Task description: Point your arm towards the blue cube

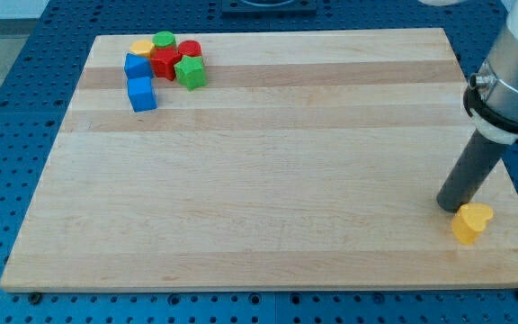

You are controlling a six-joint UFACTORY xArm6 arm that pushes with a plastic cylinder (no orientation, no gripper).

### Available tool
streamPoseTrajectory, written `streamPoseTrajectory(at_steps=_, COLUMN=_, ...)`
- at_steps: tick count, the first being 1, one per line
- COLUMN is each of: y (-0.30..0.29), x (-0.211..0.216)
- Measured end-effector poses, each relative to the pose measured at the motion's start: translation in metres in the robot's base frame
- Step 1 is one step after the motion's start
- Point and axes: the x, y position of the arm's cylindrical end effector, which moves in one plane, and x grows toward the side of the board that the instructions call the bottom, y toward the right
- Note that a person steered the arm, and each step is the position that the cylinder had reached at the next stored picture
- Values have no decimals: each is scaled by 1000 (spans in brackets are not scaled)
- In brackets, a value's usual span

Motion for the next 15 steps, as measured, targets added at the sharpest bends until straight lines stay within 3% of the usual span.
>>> streamPoseTrajectory(at_steps=6, y=-10, x=-3)
streamPoseTrajectory(at_steps=12, y=-408, x=-82)
streamPoseTrajectory(at_steps=13, y=-455, x=-104)
streamPoseTrajectory(at_steps=15, y=-455, x=-188)
